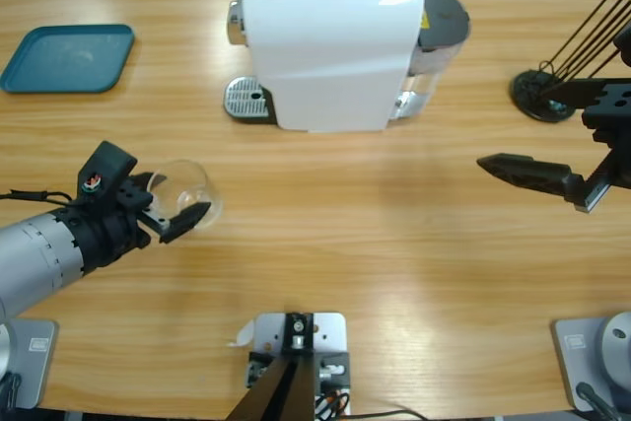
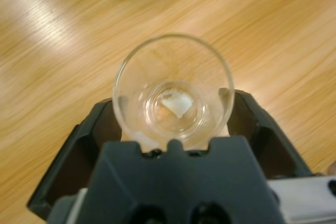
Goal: Pour coffee
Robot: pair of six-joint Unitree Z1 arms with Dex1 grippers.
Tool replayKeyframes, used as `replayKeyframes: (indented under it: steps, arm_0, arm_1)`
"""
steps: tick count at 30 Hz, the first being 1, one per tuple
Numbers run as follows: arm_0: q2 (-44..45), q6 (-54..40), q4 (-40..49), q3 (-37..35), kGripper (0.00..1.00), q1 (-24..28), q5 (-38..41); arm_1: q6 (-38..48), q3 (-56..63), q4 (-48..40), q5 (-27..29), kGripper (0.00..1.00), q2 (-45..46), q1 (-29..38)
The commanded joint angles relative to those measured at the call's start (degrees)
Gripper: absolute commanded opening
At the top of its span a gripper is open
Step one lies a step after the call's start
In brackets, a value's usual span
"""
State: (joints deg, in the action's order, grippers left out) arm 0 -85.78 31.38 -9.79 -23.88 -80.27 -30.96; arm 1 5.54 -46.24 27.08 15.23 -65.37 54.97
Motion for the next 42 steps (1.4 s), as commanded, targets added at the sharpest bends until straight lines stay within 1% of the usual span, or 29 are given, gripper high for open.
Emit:
replayKeyframes:
  steps: [1, 2, 3, 4, 6, 7, 10, 13, 14, 15, 19, 21, 23, 24, 26, 27, 29, 34, 37, 38, 39, 42]
  arm_0:
    - [-2.2, -0.1, -2.1, 0.4, 0.761, -0.2, -1.8]
    - [-2.3, -0.2, -2.1, 0.4, 0.695, -0.2, -1.8]
    - [-2.2, -0.4, -2.1, 0.4, 0.566, -0.2, -1.7]
    - [-2.0, -0.8, -2.1, 0.5, 0.461, -0.2, -1.7]
    - [-1.2, -1.8, -2.1, 0.9, 0.152, -0.2, -1.7]
    - [-0.6, -2.4, -2.1, 1.0, 0.015, -0.2, -1.7]
    - [3.8, -6.1, -5.3, 2.5, 0.000, -0.2, -0.9]
    - [7.9, -11.2, -5.7, 2.5, 0.000, 0.1, -3.7]
    - [8.9, -13.2, -5.8, 2.5, 0.000, 1.1, -3.0]
    - [9.9, -15.6, -6.1, 2.5, 0.000, 2.9, -0.7]
    - [17.9, -25.8, -6.2, 2.7, 0.000, 14.0, 15.3]
    - [21.2, -30.5, -6.2, 2.4, 0.000, 22.1, 24.2]
    - [22.1, -35.6, -6.2, 2.2, 0.000, 31.2, 34.8]
    - [21.5, -39.6, -6.0, 1.7, 0.000, 36.1, 41.3]
    - [18.7, -45.3, -2.5, -1.2, 0.000, 41.7, 49.6]
    - [16.8, -48.7, -0.7, -2.8, 0.000, 43.1, 51.9]
    - [13.1, -54.8, -0.2, -4.7, 0.000, 45.7, 54.8]
    - [2.9, -68.5, 1.3, -9.1, 0.000, 52.4, 60.2]
    - [-0.9, -71.2, 1.6, -11.0, 0.000, 57.5, 65.3]
    - [-1.8, -71.4, 1.6, -11.9, 0.000, 59.6, 68.5]
    - [-2.8, -71.4, 1.5, -13.1, 0.000, 60.8, 71.0]
    - [-6.6, -71.4, 1.5, -16.8, 0.000, 63.0, 74.9]
  arm_1:
    - [-0.6, -0.3, 0.5, -0.7, 0.996, -2.2, 0.6]
    - [-0.6, -0.3, 0.5, -0.7, 0.996, -2.2, 0.6]
    - [-0.6, -0.3, 0.5, -0.7, 0.996, -2.2, 0.6]
    - [-0.6, -0.3, 0.5, -0.7, 0.996, -2.2, 0.6]
    - [-0.6, -0.3, 0.5, -0.7, 0.996, -2.2, 0.6]
    - [-0.6, -0.3, 0.4, -0.7, 0.996, -2.2, 0.6]
    - [-0.6, -0.2, 0.4, -0.8, 0.996, -2.2, 0.6]
    - [-0.6, 0.2, -0.9, -0.7, 0.992, -2.0, 0.6]
    - [-0.6, 0.3, -1.3, -0.7, 0.991, -2.2, 0.6]
    - [-0.6, 0.4, -1.8, -0.7, 0.991, -2.5, 0.6]
    - [-1.1, 0.5, -4.1, -1.6, 0.985, -3.4, 0.6]
    - [-1.2, 0.9, -4.9, -1.7, 0.982, -3.2, 0.6]
    - [-1.2, 1.8, -5.6, -1.7, 0.982, -2.8, 0.6]
    - [-1.2, 2.1, -5.6, -1.6, 0.982, -2.5, 0.6]
    - [-1.2, 2.6, -5.7, -1.4, 0.982, -1.7, 0.6]
    - [-1.2, 2.8, -5.7, -1.3, 0.982, -1.4, 0.6]
    - [-1.2, 2.9, -5.7, -1.5, 0.982, -1.2, 0.6]
    - [-1.2, 2.6, -4.6, -2.1, 0.981, -1.2, 0.6]
    - [-1.3, 2.6, -3.5, -2.7, 0.977, -1.3, 0.3]
    - [-1.4, 2.6, -3.3, -3.1, 0.977, -1.4, 0.1]
    - [-1.6, 2.6, -3.1, -3.4, 0.977, -1.5, -0.3]
    - [-1.8, 2.8, -2.9, -3.7, 0.977, -1.6, -1.1]
